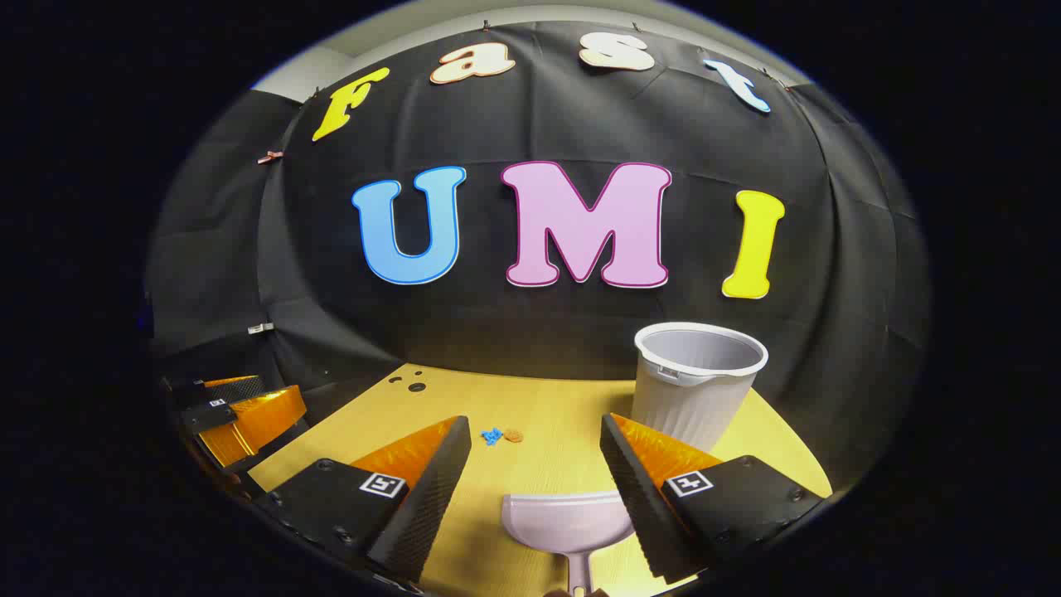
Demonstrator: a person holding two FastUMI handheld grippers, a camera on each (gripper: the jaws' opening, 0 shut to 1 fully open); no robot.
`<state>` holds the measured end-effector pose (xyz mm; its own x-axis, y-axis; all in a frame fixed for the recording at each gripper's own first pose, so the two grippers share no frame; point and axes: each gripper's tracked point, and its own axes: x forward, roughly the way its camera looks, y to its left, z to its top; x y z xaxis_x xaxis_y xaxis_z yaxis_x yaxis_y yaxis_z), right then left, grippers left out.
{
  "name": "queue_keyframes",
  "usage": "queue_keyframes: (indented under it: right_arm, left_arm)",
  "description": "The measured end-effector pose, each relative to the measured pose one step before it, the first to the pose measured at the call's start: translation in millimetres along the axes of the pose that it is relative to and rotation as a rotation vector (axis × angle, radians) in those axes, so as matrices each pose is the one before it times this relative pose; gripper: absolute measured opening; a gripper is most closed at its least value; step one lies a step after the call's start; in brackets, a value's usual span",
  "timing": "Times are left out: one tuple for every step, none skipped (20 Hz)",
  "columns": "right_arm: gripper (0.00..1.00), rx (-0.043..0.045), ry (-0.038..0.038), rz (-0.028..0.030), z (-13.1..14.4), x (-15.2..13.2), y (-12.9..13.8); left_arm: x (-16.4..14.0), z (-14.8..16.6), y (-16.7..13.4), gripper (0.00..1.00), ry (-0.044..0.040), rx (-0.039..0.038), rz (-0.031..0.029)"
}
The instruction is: Pick up the small broom and dustpan from the desktop, sweep the trash into the dustpan with the broom, and then empty the trash into the garbage bin.
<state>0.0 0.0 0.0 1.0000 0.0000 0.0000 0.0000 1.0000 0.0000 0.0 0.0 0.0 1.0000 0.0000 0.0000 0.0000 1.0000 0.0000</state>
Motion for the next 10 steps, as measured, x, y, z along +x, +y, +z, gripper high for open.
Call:
queue_keyframes:
  right_arm:
    - [0.98,-0.00576,-0.00072,0.00319,0.52,1.76,1.27]
    - [0.98,-0.01562,-0.00639,0.00717,2.26,1.14,1.31]
    - [0.98,-0.01831,-0.00502,0.00619,1.37,1.72,0.49]
    - [0.98,-0.01052,0.00031,0.00737,-0.31,-0.09,0.32]
    - [0.98,-0.00070,-0.00146,0.01067,-0.37,1.96,0.64]
    - [0.98,0.00123,0.00284,0.00510,-1.44,1.83,-0.47]
    - [0.98,0.00294,0.00804,0.00028,-2.10,2.24,-2.52]
    - [0.98,0.00727,0.00232,0.00031,-2.03,1.72,-2.44]
    - [0.98,0.00955,-0.00025,-0.00171,-0.95,1.83,-3.35]
    - [0.98,0.00482,-0.00080,-0.00833,-1.88,2.09,-4.15]
  left_arm:
    - [0.87,0.09,0.61,0.96,0.00495,-0.00115,-0.00061]
    - [0.80,-3.27,-0.54,0.95,0.00861,-0.00045,-0.00001]
    - [1.81,-2.28,0.19,0.96,0.00812,-0.00026,0.00140]
    - [1.44,-2.34,-1.00,0.95,0.00230,-0.00077,-0.00075]
    - [1.57,1.01,-1.50,0.96,-0.00150,0.00088,-0.00202]
    - [2.59,-2.82,-1.64,0.95,0.00424,0.00555,0.00002]
    - [2.21,-0.96,-1.33,0.92,0.00758,0.00739,0.00044]
    - [2.38,-0.57,-2.50,0.96,0.00293,0.00554,-0.00757]
    - [1.69,0.58,-3.55,0.92,0.00302,0.00407,-0.01266]
    - [1.92,-2.49,-1.06,0.96,0.00653,0.00376,-0.00604]
